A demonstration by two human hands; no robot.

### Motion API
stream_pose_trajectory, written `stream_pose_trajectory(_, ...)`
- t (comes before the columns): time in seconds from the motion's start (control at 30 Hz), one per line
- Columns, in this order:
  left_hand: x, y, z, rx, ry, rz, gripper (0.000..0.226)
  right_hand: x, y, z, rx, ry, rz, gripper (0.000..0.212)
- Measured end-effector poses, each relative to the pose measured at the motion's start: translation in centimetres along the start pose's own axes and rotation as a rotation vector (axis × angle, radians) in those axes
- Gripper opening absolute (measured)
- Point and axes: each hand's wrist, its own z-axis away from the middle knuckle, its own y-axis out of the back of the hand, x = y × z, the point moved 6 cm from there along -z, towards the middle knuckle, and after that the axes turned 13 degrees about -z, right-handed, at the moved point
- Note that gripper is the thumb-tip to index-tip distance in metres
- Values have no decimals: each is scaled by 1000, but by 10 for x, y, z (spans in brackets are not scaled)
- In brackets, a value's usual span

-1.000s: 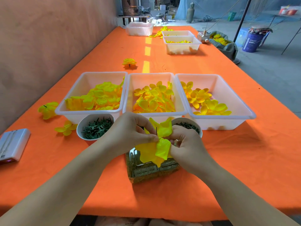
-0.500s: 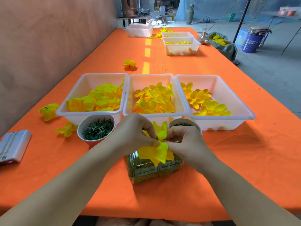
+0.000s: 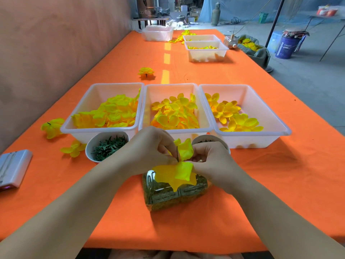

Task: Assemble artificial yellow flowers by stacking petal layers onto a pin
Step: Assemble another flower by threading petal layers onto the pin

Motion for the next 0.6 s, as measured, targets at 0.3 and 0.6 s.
stream_pose_trajectory(0.3,-6,-2,-10,-87,-37,3,17,-2,3,-9,-62,15,69,25)
stream_pose_trajectory(0.6,-3,-4,-10,-124,-46,-104,13,9,17,-5,5,-157,72,13)
